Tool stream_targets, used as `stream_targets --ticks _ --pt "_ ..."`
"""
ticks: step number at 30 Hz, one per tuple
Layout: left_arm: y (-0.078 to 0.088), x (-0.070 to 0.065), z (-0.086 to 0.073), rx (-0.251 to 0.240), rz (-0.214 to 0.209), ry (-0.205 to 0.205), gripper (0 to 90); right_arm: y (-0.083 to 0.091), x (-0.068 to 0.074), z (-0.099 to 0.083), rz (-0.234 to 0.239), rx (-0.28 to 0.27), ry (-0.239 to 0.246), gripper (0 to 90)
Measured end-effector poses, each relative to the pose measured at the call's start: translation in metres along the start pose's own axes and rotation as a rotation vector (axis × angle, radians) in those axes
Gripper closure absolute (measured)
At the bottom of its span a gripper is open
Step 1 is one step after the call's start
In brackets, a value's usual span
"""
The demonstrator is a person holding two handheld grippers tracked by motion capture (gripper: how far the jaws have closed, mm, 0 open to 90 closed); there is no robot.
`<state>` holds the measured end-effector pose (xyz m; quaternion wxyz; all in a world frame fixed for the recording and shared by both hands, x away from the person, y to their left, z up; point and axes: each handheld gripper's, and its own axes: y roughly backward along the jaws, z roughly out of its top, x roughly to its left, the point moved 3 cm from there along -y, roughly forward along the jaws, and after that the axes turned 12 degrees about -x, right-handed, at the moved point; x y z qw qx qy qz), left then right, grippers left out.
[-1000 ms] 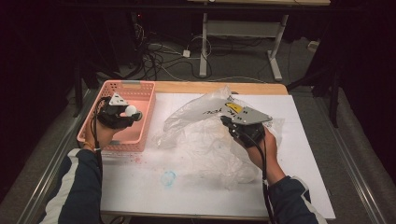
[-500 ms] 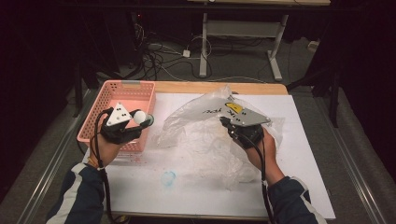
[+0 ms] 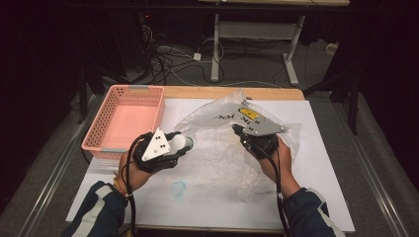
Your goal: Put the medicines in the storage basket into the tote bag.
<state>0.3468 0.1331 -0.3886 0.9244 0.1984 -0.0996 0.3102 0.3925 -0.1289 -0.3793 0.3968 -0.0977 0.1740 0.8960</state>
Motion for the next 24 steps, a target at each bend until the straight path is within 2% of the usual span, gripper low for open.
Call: stream_targets --ticks 4,6,7,8,12,15,18,24 --pt "-0.014 -0.017 0.003 -0.016 -0.044 -0.026 48.4 -0.003 0.003 -0.002 0.009 0.008 -0.002 90.0" --pt "-0.027 -0.029 0.002 -0.004 -0.054 -0.069 48.5 -0.003 0.004 -0.002 0.012 0.01 -0.001 90.0" --pt "-0.031 -0.032 0.002 -0.002 -0.063 -0.075 48.5 -0.003 0.004 -0.002 0.018 0.008 -0.001 90.0" --pt "-0.039 -0.035 0.0 0.0 -0.08 -0.072 48.5 -0.002 0.006 -0.001 0.034 0.0 -0.021 90.0" --pt "-0.068 -0.046 -0.01 0.056 -0.118 -0.087 48.4 0.0 0.005 0.002 0.044 -0.017 -0.045 90.0" --pt "-0.088 -0.049 -0.018 0.094 -0.128 -0.099 48.4 0.0 0.005 0.002 0.05 -0.019 -0.051 90.0" --pt "-0.105 -0.05 -0.024 0.096 -0.133 -0.059 48.4 0.0 0.004 0.001 0.056 -0.021 -0.068 90.0" --pt "-0.141 -0.053 -0.033 0.125 -0.097 -0.058 48.4 0.001 0.003 0.003 0.053 -0.034 -0.087 90.0"
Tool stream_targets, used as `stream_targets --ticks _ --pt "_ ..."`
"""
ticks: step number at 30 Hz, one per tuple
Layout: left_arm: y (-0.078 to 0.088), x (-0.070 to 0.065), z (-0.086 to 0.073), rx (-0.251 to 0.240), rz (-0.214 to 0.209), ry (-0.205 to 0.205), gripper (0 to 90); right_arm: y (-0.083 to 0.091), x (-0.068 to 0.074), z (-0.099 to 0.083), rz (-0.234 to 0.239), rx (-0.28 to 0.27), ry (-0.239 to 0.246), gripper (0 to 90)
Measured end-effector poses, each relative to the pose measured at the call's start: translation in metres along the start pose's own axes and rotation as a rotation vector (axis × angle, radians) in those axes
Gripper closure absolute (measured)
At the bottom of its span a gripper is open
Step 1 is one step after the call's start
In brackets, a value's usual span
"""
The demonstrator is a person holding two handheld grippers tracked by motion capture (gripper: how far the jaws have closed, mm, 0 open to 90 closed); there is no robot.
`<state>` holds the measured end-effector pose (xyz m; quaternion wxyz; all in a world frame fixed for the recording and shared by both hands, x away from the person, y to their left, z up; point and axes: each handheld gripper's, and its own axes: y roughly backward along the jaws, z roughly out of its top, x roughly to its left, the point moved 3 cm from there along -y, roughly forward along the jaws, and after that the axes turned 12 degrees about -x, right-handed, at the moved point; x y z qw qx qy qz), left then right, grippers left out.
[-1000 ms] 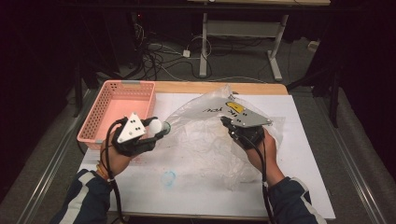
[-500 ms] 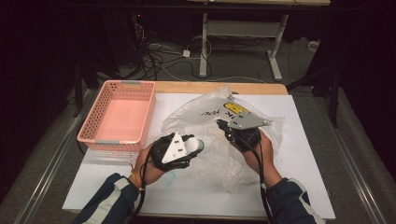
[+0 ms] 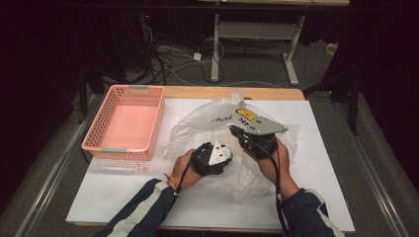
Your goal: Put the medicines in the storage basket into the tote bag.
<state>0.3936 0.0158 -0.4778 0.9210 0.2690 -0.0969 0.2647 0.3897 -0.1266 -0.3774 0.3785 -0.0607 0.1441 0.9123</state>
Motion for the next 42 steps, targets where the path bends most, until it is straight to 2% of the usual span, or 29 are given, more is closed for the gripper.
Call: stream_targets --ticks 3,4,7,9,10,11,14,16,18,22,25,29,33,34,36,38,41,42 --pt "-0.013 0.001 0.002 -0.004 0.015 0.033 48.3 0.0 0.0 0.0 -0.001 0.001 0.002 90.0" --pt "-0.017 0.003 0.002 0.009 0.031 0.025 48.2 0.0 0.001 0.0 -0.001 0.003 0.002 90.0" --pt "-0.024 0.004 0.0 0.021 0.05 0.051 47.7 0.0 0.0 0.0 -0.005 0.004 0.007 90.0" --pt "-0.023 0.005 0.0 -0.001 0.05 0.069 43.2 0.0 -0.002 -0.001 -0.009 0.004 0.008 90.0" --pt "-0.022 0.005 0.001 -0.013 0.056 0.081 35.3 0.0 -0.004 -0.002 -0.01 0.01 0.001 90.0" --pt "-0.02 0.005 0.002 -0.018 0.069 0.078 34.7 -0.001 -0.004 -0.003 -0.01 0.012 -0.002 90.0" --pt "-0.012 0.003 0.004 -0.044 0.07 0.076 34.6 -0.001 -0.005 -0.004 -0.009 0.018 -0.002 90.0" --pt "-0.006 0.0 0.006 -0.05 0.061 0.055 34.6 -0.001 -0.005 -0.004 -0.009 0.018 0.0 90.0" --pt "0.003 -0.005 0.008 -0.074 0.051 0.033 34.6 -0.001 -0.004 -0.004 -0.01 0.021 0.0 90.0" --pt "0.031 -0.014 0.015 -0.109 0.041 -0.043 34.6 0.0 -0.004 -0.004 -0.008 0.025 0.003 90.0" --pt "0.057 -0.014 0.019 -0.124 0.062 -0.078 31.3 0.001 -0.004 -0.003 -0.007 0.025 0.01 90.0" --pt "0.096 -0.007 0.015 -0.142 0.132 -0.088 26.1 0.003 -0.003 -0.004 -0.004 0.03 0.013 90.0" --pt "0.13 0.007 -0.003 -0.144 0.243 -0.122 22.9 0.006 -0.002 -0.005 0.0 0.04 0.017 90.0" --pt "0.137 0.012 -0.009 -0.14 0.26 -0.108 22.2 0.007 -0.002 -0.005 -0.002 0.041 0.015 90.0" --pt "0.145 0.023 -0.02 -0.125 0.283 -0.047 21.8 0.011 -0.002 -0.005 -0.002 0.046 0.015 90.0" --pt "0.147 0.032 -0.031 -0.085 0.305 -0.021 21.8 0.016 -0.003 -0.006 -0.005 0.047 0.014 90.0" --pt "0.144 0.042 -0.043 -0.036 0.302 0.032 19.3 0.024 -0.004 -0.008 -0.006 0.046 0.015 90.0" --pt "0.142 0.043 -0.046 -0.027 0.283 0.045 19.3 0.026 -0.004 -0.009 -0.005 0.045 0.015 90.0"
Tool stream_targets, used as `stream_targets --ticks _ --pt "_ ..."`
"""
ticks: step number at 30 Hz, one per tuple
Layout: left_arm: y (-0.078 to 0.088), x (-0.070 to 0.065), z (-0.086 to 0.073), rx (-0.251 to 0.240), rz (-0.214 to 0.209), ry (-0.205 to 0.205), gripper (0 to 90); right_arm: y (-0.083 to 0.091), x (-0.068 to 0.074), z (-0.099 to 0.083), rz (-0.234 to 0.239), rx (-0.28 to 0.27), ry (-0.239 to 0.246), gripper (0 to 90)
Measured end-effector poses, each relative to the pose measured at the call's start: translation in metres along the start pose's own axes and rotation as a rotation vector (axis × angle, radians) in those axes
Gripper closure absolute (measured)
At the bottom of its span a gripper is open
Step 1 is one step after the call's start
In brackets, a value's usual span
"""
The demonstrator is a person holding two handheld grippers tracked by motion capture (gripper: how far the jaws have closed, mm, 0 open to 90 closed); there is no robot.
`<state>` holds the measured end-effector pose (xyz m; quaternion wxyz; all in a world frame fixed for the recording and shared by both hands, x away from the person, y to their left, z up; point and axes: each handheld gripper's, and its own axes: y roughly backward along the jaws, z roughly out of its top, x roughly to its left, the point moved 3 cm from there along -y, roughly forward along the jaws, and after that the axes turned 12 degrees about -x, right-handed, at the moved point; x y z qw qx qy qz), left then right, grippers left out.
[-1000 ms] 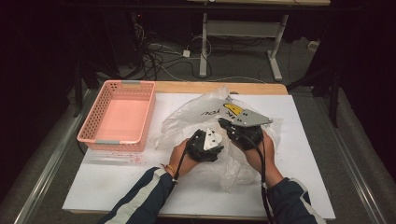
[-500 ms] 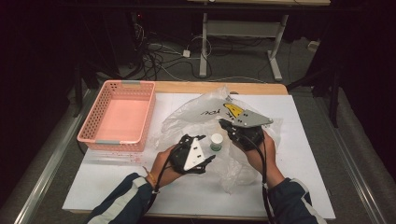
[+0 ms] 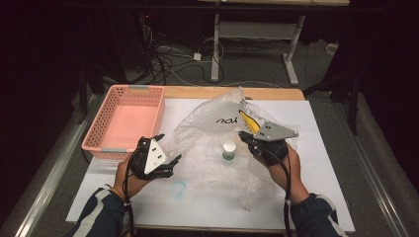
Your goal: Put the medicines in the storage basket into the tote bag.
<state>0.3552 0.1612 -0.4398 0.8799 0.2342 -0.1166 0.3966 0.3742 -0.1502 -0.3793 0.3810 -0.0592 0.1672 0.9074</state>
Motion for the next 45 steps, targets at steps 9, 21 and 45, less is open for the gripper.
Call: stream_targets --ticks 9,21,45 --pt "-0.035 -0.011 -0.004 0.077 -0.064 0.028 19.6 0.013 -0.001 -0.003 0.003 -0.006 0.012 90.0" --pt "-0.048 -0.008 -0.009 0.112 -0.091 0.068 79.8 0.016 0.002 -0.008 -0.012 0.011 0.041 61.1" --pt "-0.039 -0.002 -0.013 0.118 -0.121 0.075 87.9 0.08 0.031 -0.097 0.201 0.258 0.093 36.1"
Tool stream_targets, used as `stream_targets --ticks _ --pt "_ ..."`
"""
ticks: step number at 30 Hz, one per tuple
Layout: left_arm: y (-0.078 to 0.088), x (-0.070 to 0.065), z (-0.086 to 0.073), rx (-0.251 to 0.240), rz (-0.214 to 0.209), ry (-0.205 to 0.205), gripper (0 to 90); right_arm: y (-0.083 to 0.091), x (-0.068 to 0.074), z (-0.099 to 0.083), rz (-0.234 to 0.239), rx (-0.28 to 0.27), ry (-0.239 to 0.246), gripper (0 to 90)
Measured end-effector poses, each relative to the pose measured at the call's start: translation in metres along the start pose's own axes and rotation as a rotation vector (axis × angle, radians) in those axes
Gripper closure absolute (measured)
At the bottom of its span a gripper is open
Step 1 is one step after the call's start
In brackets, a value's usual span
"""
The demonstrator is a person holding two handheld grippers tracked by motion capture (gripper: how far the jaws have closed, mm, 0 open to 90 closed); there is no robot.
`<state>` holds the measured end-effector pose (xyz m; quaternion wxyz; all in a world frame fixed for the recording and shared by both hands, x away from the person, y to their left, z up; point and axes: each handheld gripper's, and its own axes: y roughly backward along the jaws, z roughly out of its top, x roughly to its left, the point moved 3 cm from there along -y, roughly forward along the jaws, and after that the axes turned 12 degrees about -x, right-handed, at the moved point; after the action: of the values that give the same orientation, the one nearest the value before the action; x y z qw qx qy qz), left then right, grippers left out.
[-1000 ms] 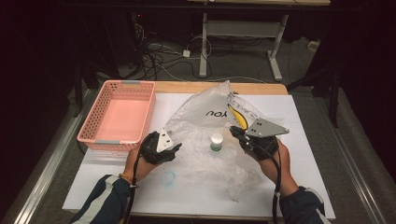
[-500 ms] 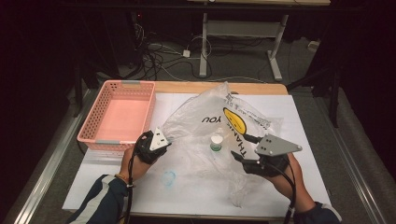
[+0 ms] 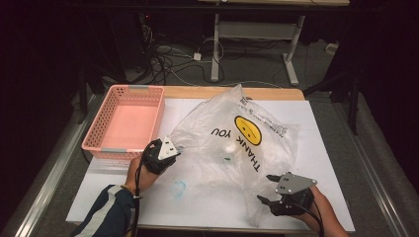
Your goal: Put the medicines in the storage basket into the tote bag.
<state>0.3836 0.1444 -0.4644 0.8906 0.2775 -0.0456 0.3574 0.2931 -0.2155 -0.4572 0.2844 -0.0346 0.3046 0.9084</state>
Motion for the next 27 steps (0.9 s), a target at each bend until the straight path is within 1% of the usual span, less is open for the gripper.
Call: stream_targets --ticks 1,2,3,4,5,7,8,9,10,12,13,15,16,17,18,19,21,22,24,27 --pt "0.001 0.001 0.0 0.001 0.003 -0.002 87.9 -0.001 0.0 -0.002 0.011 0.013 -0.01 36.0" --pt "0.001 0.001 0.0 0.001 0.005 -0.001 87.9 -0.002 -0.002 -0.003 0.033 0.018 -0.015 36.0" --pt "0.002 0.001 0.0 -0.001 0.006 0.002 87.9 0.0 -0.002 -0.003 0.033 0.017 -0.007 35.0" --pt "0.003 0.002 0.0 -0.005 0.006 0.005 87.9 0.003 -0.003 -0.001 0.021 0.001 -0.008 32.6" --pt "0.003 0.002 0.0 -0.006 0.008 0.004 87.9 0.007 -0.005 0.002 0.016 -0.025 -0.02 31.0" --pt "0.003 0.003 0.0 -0.009 0.008 0.009 87.9 0.013 -0.006 0.007 0.014 -0.082 -0.039 29.5" --pt "0.003 0.003 -0.001 -0.007 0.009 0.009 87.9 0.014 -0.005 0.007 0.022 -0.089 -0.042 28.7" --pt "0.004 0.003 -0.001 -0.006 0.01 0.008 87.9 0.013 -0.003 0.006 0.036 -0.078 -0.029 28.5" --pt "0.004 0.004 -0.001 -0.006 0.008 0.009 87.9 0.011 -0.001 0.005 0.04 -0.06 -0.014 28.1" --pt "0.005 0.004 -0.001 -0.009 0.007 0.007 87.9 0.003 0.001 0.0 0.031 -0.019 -0.001 30.1" --pt "0.005 0.004 0.0 -0.008 0.005 0.005 87.9 -0.001 0.0 -0.002 0.015 0.001 0.001 33.2" --pt "0.004 0.003 0.0 -0.007 -0.001 0.002 87.9 -0.008 -0.004 -0.006 -0.035 0.044 0.015 44.5" --pt "0.004 0.003 0.0 -0.008 -0.003 0.001 87.9 -0.01 -0.006 -0.007 -0.043 0.04 0.004 52.0" --pt "0.004 0.003 0.0 -0.007 -0.004 -0.002 87.9 -0.012 -0.008 -0.008 -0.037 0.025 -0.015 59.2" --pt "0.004 0.002 0.0 -0.006 -0.006 -0.005 87.9 -0.013 -0.009 -0.009 -0.04 0.015 -0.035 64.5" --pt "0.004 0.002 0.0 -0.004 -0.007 -0.011 87.9 -0.014 -0.011 -0.009 -0.043 0.013 -0.045 71.5" --pt "0.005 0.001 0.001 -0.001 -0.012 -0.018 87.9 -0.015 -0.014 -0.009 -0.058 0.008 -0.056 79.6" --pt "0.006 0.001 0.002 -0.005 -0.009 -0.029 87.9 -0.015 -0.015 -0.009 -0.062 0.002 -0.057 82.8" --pt "0.01 0.002 0.004 -0.014 0.001 -0.036 87.9 -0.014 -0.015 -0.008 -0.071 -0.007 -0.058 86.8" --pt "0.016 0.004 0.008 -0.038 0.007 -0.025 87.9 -0.01 -0.019 -0.004 -0.104 -0.05 -0.071 89.5"
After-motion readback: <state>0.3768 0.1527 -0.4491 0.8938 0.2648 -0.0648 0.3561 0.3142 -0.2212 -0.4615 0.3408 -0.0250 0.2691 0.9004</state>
